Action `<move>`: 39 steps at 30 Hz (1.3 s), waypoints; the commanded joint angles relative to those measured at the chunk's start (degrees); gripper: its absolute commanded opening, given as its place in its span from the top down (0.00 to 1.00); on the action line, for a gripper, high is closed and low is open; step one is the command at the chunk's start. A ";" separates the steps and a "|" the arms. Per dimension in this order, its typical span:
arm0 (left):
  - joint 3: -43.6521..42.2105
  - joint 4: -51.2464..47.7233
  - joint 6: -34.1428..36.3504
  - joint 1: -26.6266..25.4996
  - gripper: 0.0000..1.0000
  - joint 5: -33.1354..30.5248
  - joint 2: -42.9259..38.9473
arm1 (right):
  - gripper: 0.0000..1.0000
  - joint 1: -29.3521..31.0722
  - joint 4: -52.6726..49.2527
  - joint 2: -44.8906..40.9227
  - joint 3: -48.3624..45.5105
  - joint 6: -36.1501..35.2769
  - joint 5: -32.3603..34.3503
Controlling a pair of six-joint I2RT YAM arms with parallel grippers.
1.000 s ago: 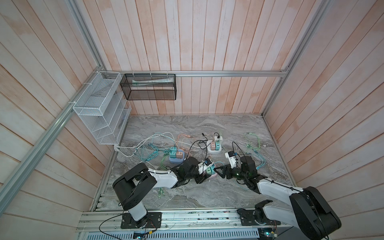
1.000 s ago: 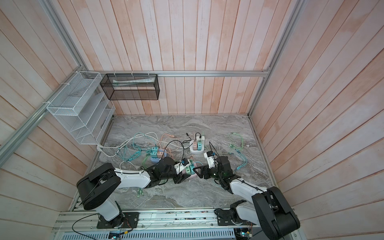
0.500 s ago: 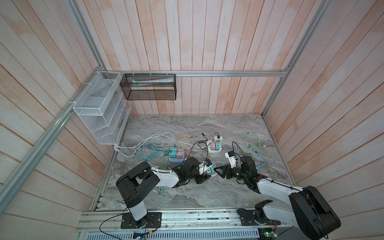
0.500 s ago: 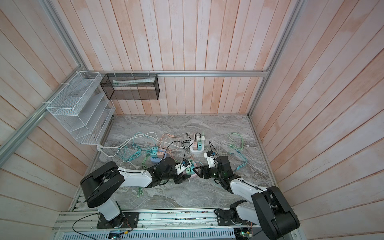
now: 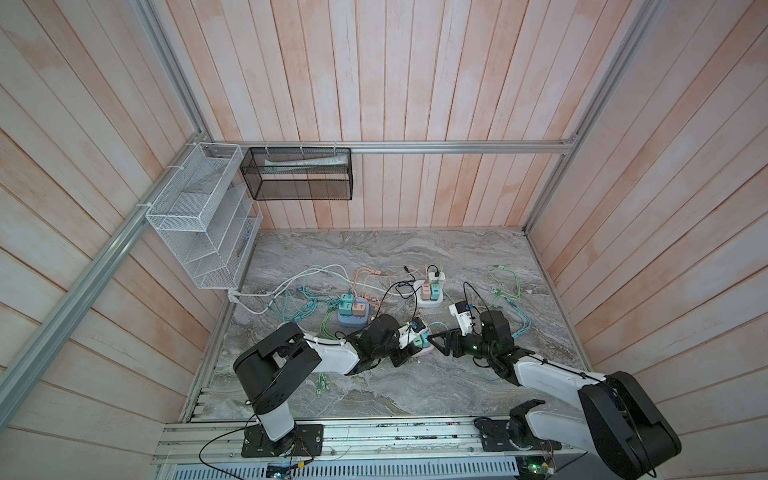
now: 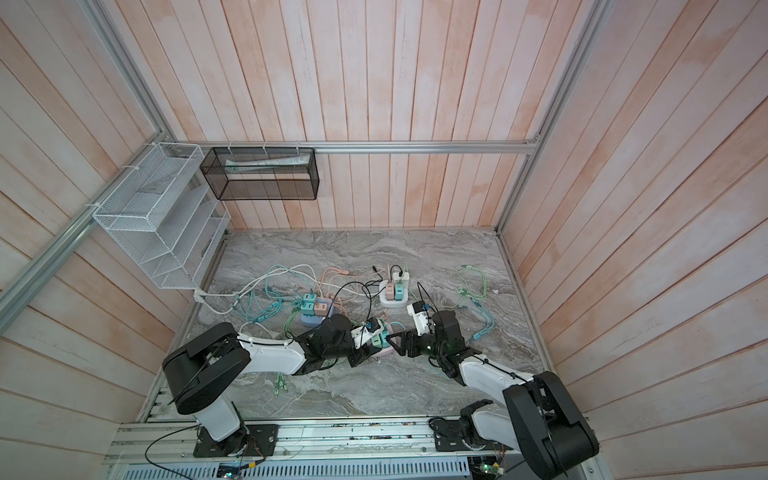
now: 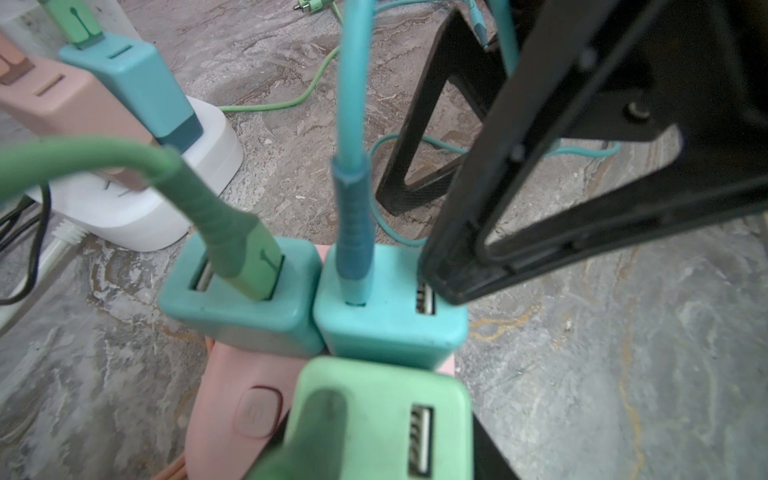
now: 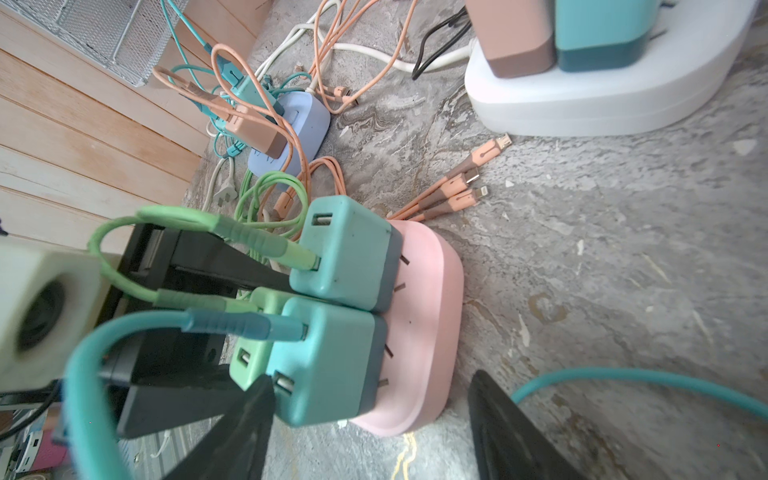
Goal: Pull the plug off the socket
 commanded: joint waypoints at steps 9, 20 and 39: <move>1.97 -0.38 0.45 0.09 0.64 -0.92 0.42 | 0.26 -0.27 -1.00 2.49 1.66 -0.79 -0.76; 1.76 -1.48 1.73 -0.44 0.69 0.58 0.16 | 0.25 -0.53 -0.18 4.56 3.29 -0.95 -0.95; 4.58 -2.33 -1.87 -0.71 0.76 1.49 -2.97 | 0.36 1.05 -2.79 5.98 0.57 -0.22 1.12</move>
